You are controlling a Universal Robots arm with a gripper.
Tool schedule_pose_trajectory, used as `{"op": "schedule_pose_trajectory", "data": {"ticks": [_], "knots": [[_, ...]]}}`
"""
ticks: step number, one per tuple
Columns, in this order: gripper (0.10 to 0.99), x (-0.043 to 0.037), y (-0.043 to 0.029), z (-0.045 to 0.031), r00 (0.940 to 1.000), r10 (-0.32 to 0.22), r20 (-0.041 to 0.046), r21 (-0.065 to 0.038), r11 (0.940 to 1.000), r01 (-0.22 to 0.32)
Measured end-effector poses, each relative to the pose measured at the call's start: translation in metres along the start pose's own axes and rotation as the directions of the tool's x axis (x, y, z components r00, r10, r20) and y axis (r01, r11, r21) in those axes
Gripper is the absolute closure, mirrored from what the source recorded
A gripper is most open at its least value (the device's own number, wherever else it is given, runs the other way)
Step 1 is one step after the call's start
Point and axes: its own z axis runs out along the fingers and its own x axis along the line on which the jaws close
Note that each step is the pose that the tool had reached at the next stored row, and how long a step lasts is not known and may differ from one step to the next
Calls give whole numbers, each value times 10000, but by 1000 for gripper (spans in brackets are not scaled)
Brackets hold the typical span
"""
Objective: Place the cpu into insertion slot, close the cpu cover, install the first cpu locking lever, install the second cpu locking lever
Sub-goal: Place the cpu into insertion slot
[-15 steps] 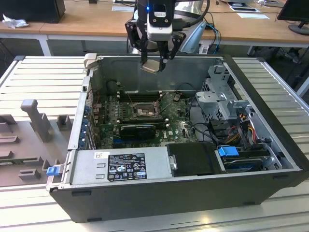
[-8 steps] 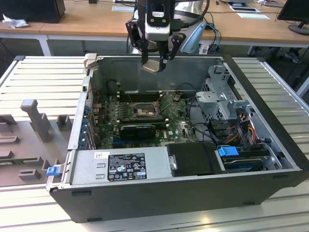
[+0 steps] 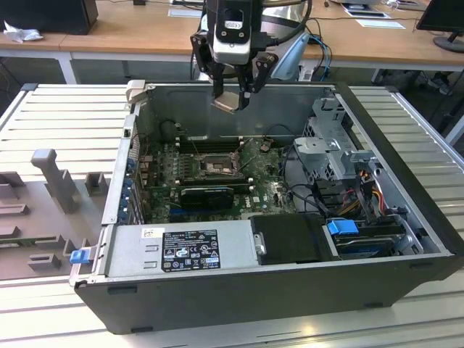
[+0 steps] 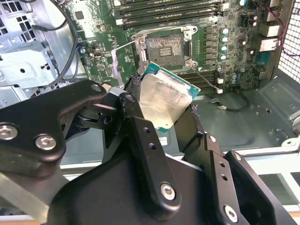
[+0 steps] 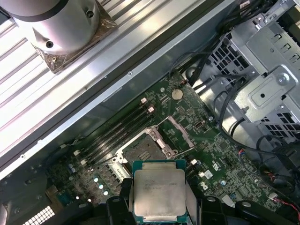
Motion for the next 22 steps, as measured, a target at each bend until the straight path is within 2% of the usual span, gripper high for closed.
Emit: {"op": "schedule_pose_trajectory", "data": {"ticks": [5, 9, 16, 22], "knots": [[553, 0, 0, 2, 10000, 78, 6, -3, 10000, -78], [553, 0, 0, 3, 9993, 374, 33, -9, 9993, -374], [553, 0, 0, 4, 9959, 897, 78, -23, 9960, -897], [553, 0, 0, 5, 9907, 1356, 117, -36, 9908, -1356]]}}
